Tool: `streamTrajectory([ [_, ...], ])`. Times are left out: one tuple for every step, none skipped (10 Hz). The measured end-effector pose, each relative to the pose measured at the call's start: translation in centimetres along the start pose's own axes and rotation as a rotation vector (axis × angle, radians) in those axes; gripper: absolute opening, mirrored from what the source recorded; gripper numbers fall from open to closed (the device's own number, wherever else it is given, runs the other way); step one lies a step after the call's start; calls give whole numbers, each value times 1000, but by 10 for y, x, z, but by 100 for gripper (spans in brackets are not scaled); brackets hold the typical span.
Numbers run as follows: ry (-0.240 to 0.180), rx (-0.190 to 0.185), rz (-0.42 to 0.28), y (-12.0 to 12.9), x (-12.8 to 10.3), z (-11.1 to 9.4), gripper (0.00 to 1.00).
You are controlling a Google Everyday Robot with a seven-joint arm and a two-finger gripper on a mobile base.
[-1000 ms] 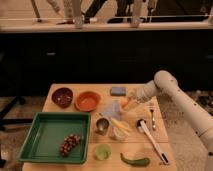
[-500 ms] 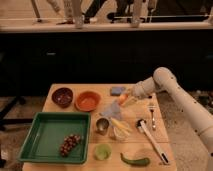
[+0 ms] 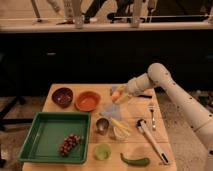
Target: Place apple in red bowl
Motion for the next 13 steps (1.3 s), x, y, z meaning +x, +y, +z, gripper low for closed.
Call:
streamTrajectory([
  [0, -1, -1, 0, -1, 0, 0],
  [0, 0, 0, 0, 0, 0, 0],
  [0, 2, 1, 0, 1, -1, 0],
  [0, 1, 1, 0, 1, -1, 0],
  [0, -1, -1, 0, -1, 0, 0],
  [0, -2, -2, 0, -1, 1, 0],
  [0, -1, -2, 0, -1, 1, 0],
  [0, -1, -1, 0, -1, 0, 0],
  [1, -1, 3, -1, 1, 3, 0],
  [0, -8, 8, -1, -2, 14, 0],
  [0, -17, 8, -1, -6, 23, 0],
  [-2, -21, 10, -2, -8, 28, 0],
  [-4, -25, 12, -2, -9, 33, 0],
])
